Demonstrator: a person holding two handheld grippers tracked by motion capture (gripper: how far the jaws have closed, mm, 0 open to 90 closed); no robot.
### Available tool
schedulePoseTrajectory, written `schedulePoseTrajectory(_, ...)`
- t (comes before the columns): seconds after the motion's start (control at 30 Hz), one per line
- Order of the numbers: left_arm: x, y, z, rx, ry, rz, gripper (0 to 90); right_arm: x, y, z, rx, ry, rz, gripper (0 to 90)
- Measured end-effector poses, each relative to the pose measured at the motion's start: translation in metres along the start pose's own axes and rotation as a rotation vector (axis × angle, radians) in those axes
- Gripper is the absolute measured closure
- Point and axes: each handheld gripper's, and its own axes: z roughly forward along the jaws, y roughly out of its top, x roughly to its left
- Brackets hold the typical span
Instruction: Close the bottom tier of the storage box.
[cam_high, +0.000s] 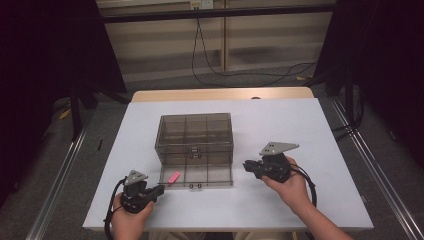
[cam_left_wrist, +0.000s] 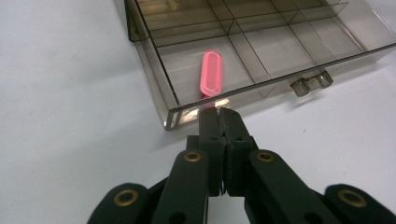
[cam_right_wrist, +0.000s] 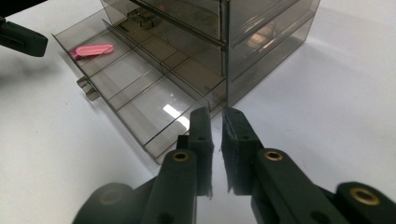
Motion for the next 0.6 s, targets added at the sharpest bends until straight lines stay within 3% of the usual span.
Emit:
schedulePoseTrajectory(0.17,0.0,-0.001,0.001,-0.001,-0.002,0.001,88.6,0.0,0.007,-0.002,-0.001,-0.005,0.002,90.0)
schedulePoseTrajectory(0.6,0.0,-0.003,0.0,0.004,0.002,0.001,88.7,-0.001,0.03,-0.003,0.003,-0.004,-0.005,90.0)
